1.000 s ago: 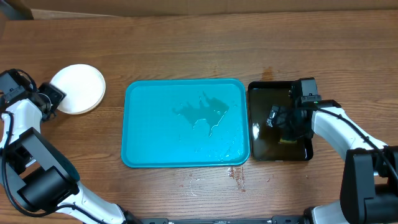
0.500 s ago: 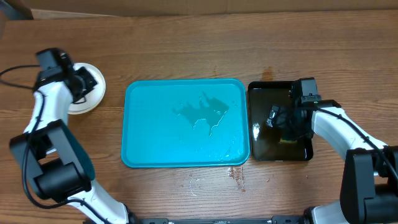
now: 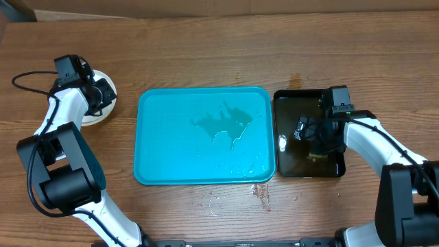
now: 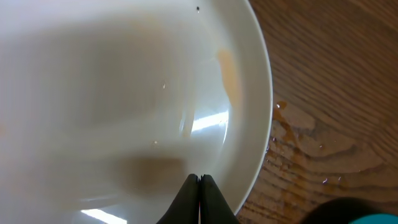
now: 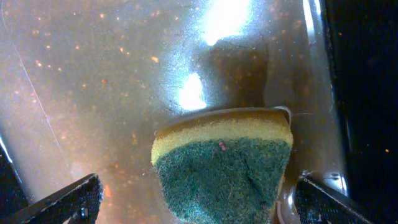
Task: Clean dirty plates on tray and stack at the side
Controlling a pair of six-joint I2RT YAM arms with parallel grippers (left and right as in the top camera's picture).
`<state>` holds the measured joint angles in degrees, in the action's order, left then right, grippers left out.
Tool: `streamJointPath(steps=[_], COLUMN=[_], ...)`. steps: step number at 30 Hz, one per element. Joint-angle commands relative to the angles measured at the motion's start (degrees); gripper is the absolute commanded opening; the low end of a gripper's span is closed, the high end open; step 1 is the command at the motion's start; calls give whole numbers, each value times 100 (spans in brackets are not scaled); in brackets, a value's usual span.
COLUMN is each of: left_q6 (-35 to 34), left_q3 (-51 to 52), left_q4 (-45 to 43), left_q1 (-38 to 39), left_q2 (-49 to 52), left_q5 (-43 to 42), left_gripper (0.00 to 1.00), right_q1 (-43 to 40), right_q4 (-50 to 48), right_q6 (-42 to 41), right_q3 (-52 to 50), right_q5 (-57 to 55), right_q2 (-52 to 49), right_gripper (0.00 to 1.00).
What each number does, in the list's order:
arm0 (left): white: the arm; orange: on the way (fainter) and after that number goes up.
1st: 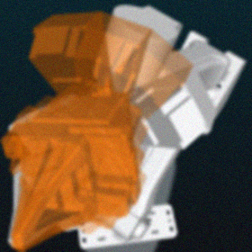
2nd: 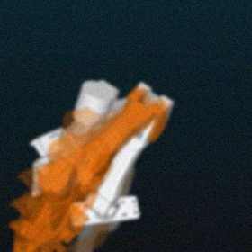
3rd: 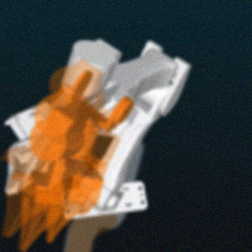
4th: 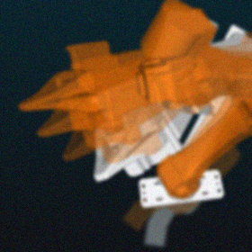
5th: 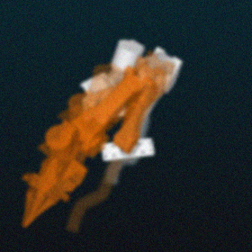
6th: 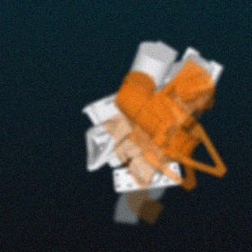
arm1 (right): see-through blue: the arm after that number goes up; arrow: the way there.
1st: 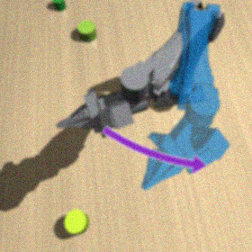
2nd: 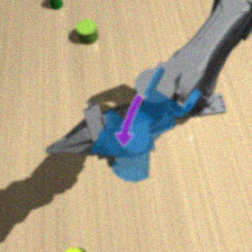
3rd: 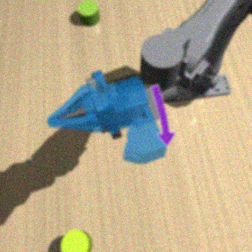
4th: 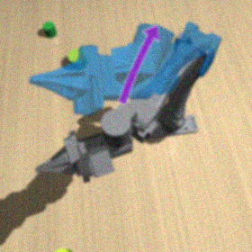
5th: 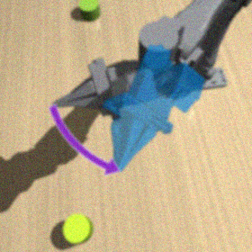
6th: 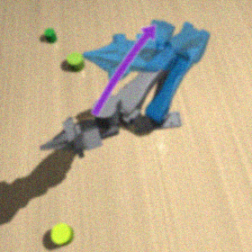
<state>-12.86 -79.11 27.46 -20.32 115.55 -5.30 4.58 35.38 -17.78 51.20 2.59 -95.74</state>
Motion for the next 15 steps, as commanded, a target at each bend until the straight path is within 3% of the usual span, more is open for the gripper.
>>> streamJointPath(steps=[1,15], left_q6=[260,273], left_q3=[59,59], left_q4=[50,442], left_q1=[50,59], left_q2=[146,146], left_q5=[-144,-734], left_gripper=[4,4], right_q1=[-15,-15], right_q4=[-44,-46], right_q6=[-4,-4], right_q3=[-101,-101], right_q5=[131,131], right_q2=[-92,-92], right_gripper=[100,100])
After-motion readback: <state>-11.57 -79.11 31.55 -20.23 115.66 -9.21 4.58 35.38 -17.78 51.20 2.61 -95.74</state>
